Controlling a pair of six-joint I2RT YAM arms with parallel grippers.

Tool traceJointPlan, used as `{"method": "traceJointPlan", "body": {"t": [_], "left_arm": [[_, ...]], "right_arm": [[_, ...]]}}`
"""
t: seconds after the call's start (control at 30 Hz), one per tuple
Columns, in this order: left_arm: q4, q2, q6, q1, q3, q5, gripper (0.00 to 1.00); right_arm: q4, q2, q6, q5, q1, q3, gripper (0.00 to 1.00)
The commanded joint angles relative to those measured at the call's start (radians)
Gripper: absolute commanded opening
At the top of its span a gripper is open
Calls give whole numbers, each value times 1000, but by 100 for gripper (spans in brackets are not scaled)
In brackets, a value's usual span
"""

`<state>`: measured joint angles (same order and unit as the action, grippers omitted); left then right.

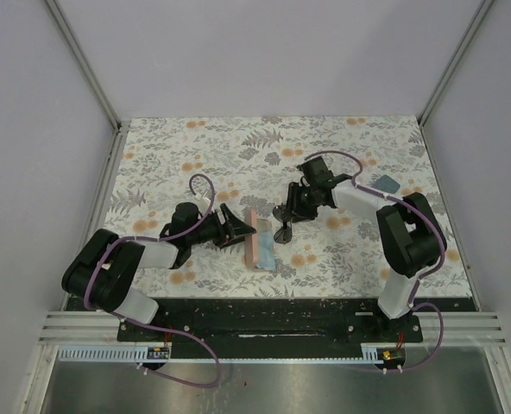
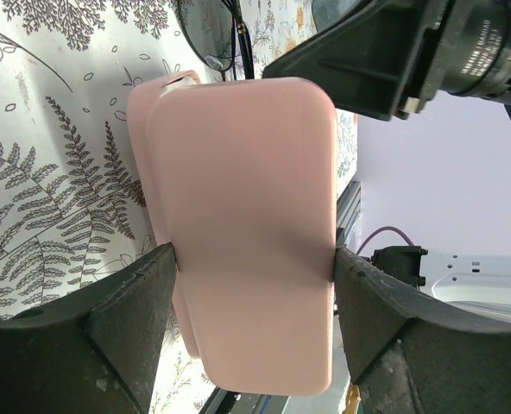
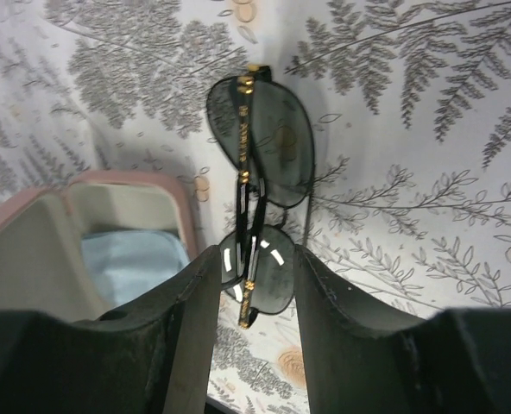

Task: Organize the sunglasses

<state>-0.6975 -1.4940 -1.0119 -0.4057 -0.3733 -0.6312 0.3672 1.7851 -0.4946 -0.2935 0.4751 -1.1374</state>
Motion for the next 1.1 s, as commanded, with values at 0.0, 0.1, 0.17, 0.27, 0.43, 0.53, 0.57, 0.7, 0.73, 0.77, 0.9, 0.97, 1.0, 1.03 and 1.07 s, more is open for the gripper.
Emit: {"method": "traceJointPlan", "body": {"t": [0.0,0.1,0.17,0.27,0.43,0.53,0.57,0.7,0.73,0.77,0.9,0.97,1.0,1.03,1.07], "left_arm": [[-57,3,22,1,-19,7,52],[-59,0,22,2,-24,4,52],[-59,-5,22,2,-26,2,52],[-59,-6,22,2,-30,-1,52],[-60,-12,21,5,-32,-8,52],[-57,-9,24,8,-30,-9,52],[-59,-9,25,8,-27,-7,51],[-56,-11,32,11,-23,-7,51],[-54,-9,36,13,-18,-7,51],[-54,-11,41,15,-15,-9,51],[-37,-20,59,16,-10,-1,51],[-34,-22,64,16,-9,-1,51],[-34,-23,62,16,-7,1,51],[-33,-23,64,16,-7,1,51],[-31,-20,64,18,-7,2,51]], "right_arm": [[45,48,24,73,19,-67,48],[42,71,28,67,33,-78,48],[41,79,30,67,37,-79,48],[32,82,24,65,40,-76,46],[32,97,19,65,40,-82,26],[33,97,13,47,42,-87,17],[33,94,10,41,42,-87,12],[33,56,-2,14,42,-78,4],[33,39,-7,4,42,-71,3],[32,22,-12,-4,42,-64,1],[23,-70,-30,-64,42,-15,0],[10,-121,-48,-87,42,22,0],[1,-144,-58,-102,42,42,0],[-13,-159,-65,-123,42,63,0],[-25,-179,-76,-140,42,82,0]]}}
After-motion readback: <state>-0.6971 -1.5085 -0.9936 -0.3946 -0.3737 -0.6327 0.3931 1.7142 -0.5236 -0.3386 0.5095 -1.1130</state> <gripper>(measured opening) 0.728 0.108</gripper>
